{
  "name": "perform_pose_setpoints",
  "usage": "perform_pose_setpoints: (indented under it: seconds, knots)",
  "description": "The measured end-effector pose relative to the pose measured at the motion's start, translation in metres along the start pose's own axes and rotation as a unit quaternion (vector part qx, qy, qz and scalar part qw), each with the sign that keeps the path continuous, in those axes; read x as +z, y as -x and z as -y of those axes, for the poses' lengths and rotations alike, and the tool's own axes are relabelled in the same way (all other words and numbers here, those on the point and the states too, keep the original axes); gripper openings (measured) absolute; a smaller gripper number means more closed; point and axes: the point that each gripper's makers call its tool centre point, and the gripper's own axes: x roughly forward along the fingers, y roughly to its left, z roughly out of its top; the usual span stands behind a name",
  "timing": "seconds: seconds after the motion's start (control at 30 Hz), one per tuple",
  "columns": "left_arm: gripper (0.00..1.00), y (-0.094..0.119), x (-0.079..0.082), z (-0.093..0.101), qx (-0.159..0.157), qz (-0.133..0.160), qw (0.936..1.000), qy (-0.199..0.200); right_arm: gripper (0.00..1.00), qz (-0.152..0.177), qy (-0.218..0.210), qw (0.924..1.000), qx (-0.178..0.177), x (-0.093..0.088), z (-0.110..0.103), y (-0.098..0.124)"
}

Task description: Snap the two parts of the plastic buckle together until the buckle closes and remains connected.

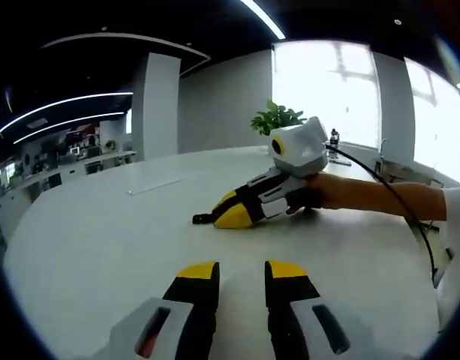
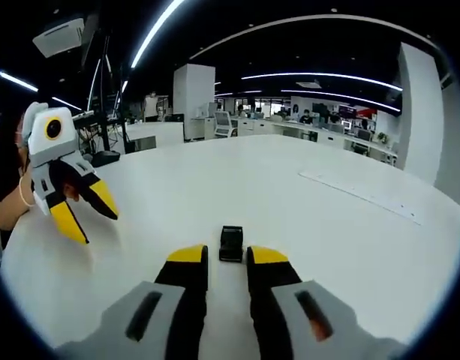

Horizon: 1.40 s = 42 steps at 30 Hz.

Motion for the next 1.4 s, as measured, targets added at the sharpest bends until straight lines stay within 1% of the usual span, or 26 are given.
perform_pose_setpoints:
  seconds: [0.1,0.27,0.37,0.43,0.53,0.57,0.6,0.77,0.87,1.0,1.1,1.17,1.27,1.37,1.4]
  knots:
    - [0.24,0.0,0.001,-0.001,0.0,0.002,1.0,0.002,0.23,0.0,0.0,1.0,-0.001,0.0,0.0,0.0]
    - [0.24,0.001,0.002,-0.002,0.003,0.005,1.0,0.003,0.25,0.01,0.0,1.0,0.0,0.004,-0.001,0.004]
    - [0.25,0.002,0.003,-0.003,0.003,0.008,0.9999,0.006,0.27,0.017,-0.007,0.9998,0.004,0.007,-0.004,0.006]
    - [0.27,0.002,0.004,-0.002,0.003,0.012,0.9999,0.009,0.3,0.019,-0.009,0.9997,0.008,0.008,-0.007,0.008]
    - [0.33,0.003,0.007,-0.005,0.009,0.019,0.9996,0.016,0.35,0.023,-0.016,0.9995,0.01,0.008,-0.01,0.011]
    - [0.37,0.003,0.008,-0.006,0.012,0.019,0.9996,0.017,0.37,0.025,-0.019,0.9995,0.01,0.009,-0.01,0.011]
    - [0.38,0.003,0.007,-0.007,0.016,0.018,0.9996,0.017,0.39,0.026,-0.021,0.9994,0.011,0.009,-0.01,0.012]
    - [0.38,0.003,0.005,-0.011,0.024,0.014,0.9994,0.019,0.46,0.026,-0.017,0.9995,0.01,0.01,-0.014,0.015]
    - [0.41,0.004,0.005,-0.012,0.029,0.013,0.9993,0.022,0.52,0.03,-0.016,0.9994,0.011,0.013,-0.02,0.019]
    - [0.46,0.012,0.009,-0.007,0.038,0.018,0.9989,0.019,0.55,0.036,-0.009,0.9992,0.013,0.017,-0.031,0.026]
    - [0.48,0.019,0.015,-0.004,0.043,0.029,0.9985,0.017,0.57,0.045,-0.007,0.9989,0.015,0.024,-0.039,0.033]
    - [0.49,0.022,0.019,-0.003,0.048,0.037,0.998,0.021,0.57,0.054,-0.013,0.9984,0.007,0.029,-0.041,0.037]
    - [0.51,0.027,0.022,-0.004,0.062,0.041,0.997,0.022,0.57,0.071,-0.036,0.9968,-0.009,0.037,-0.039,0.044]
    - [0.55,0.032,0.024,-0.004,0.076,0.045,0.9959,0.02,0.57,0.08,-0.055,0.9949,-0.025,0.041,-0.036,0.051]
    - [0.56,0.033,0.024,-0.004,0.08,0.046,0.9956,0.018,0.57,0.079,-0.072,0.9937,-0.032,0.039,-0.034,0.053]
